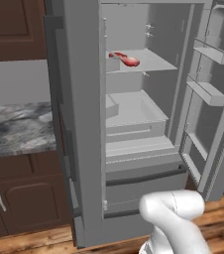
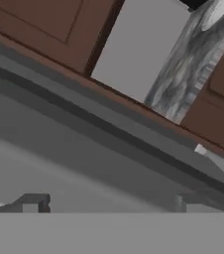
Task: Place the steak on the counter behind the older steak on the same shelf of the fridge to maintain FIFO order. Close the fridge door when finished.
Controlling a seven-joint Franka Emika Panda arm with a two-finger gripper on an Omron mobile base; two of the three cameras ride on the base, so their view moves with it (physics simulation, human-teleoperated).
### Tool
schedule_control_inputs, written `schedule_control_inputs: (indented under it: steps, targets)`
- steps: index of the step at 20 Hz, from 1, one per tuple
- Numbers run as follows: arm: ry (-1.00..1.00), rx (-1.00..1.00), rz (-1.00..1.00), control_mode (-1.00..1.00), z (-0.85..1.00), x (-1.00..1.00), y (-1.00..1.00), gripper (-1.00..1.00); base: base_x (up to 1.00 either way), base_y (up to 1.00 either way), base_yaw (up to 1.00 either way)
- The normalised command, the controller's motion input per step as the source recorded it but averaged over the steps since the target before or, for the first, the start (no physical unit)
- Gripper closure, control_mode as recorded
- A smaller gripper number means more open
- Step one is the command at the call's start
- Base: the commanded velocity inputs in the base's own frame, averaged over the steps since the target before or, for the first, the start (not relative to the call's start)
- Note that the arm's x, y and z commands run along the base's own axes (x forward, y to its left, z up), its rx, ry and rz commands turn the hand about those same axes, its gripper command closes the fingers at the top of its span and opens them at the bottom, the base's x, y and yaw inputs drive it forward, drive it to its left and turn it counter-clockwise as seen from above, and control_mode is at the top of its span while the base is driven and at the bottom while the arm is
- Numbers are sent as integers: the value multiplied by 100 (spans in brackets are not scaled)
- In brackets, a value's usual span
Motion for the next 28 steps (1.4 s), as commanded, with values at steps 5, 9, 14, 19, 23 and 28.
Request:
schedule_control_inputs:
  steps: [5, 9, 14, 19, 23, 28]
  targets:
    - [-3, 22, 14, -100, -41, 48, -49, -100, 0, 0, 0]
    - [0, 14, 17, -100, -36, 50, -49, -100, 0, 0, 0]
    - [1, 5, 19, -100, -37, 61, -26, -100, 0, 0, 0]
    - [1, 0, 27, -100, -26, 42, 3, -100, 0, 0, 0]
    - [0, 0, 17, -100, -4, 21, 41, -100, 0, 0, 0]
    - [1, 0, 6, -100, 0, 5, 82, -100, 0, 0, 0]
